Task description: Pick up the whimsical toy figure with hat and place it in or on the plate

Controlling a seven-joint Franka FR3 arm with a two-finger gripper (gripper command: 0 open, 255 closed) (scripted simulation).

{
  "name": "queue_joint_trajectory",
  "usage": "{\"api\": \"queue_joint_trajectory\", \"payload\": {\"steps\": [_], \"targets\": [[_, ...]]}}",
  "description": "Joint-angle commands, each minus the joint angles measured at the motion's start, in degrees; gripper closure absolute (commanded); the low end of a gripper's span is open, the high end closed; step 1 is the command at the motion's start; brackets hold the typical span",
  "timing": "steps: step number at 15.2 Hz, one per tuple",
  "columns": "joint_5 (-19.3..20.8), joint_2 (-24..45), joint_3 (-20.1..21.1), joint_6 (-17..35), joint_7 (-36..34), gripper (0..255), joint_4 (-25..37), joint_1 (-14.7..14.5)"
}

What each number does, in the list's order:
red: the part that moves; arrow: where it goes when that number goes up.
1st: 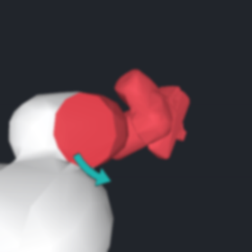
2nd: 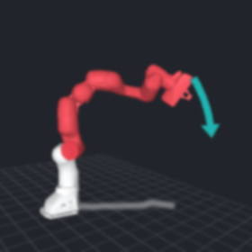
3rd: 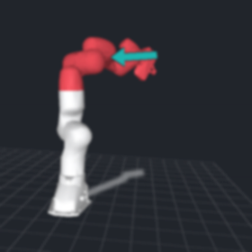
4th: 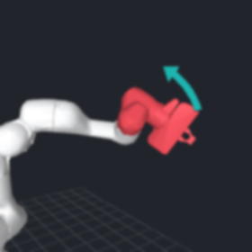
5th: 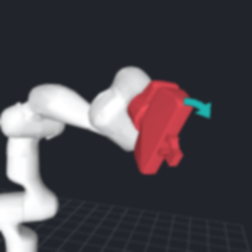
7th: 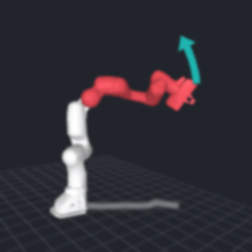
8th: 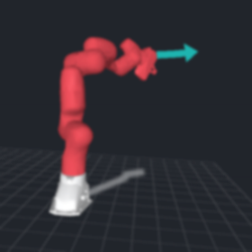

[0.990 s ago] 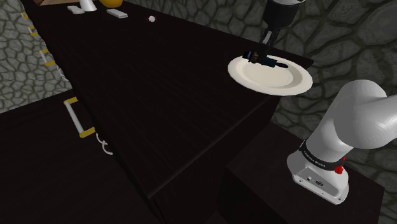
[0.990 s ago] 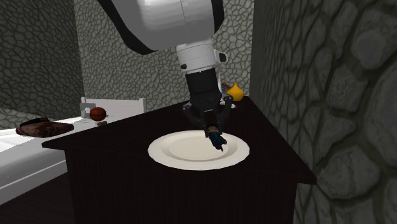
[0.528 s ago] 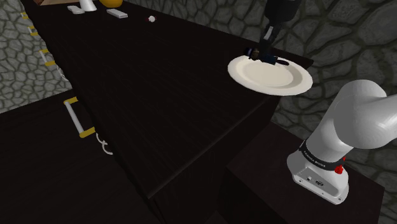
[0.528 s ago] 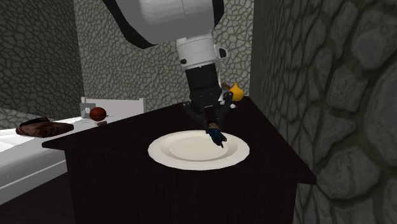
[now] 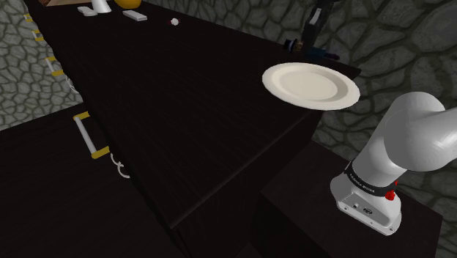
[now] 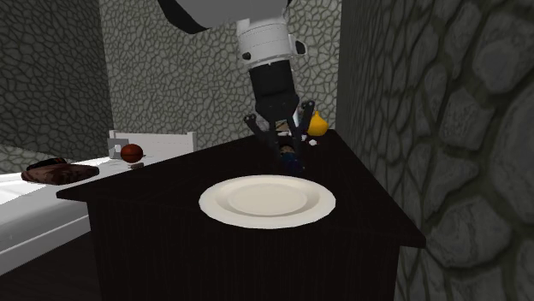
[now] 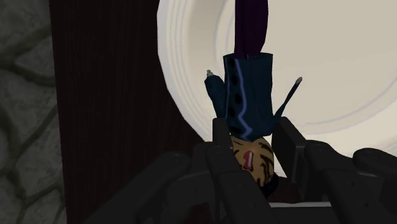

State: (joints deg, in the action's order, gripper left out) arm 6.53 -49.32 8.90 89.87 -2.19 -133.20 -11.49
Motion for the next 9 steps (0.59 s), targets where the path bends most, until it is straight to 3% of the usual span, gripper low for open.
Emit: {"api": "queue_joint_trajectory", "payload": {"steps": [1,4,9], "targets": [[0.08,0.61,-0.03,-1.23,0.23,255,1.86,0.13],[0.2,1.51,-0.06,-3.06,0.57,255,4.63,0.32],[-2.82,-1.0,4.04,-7.45,-3.31,255,6.0,-1.01]]}}
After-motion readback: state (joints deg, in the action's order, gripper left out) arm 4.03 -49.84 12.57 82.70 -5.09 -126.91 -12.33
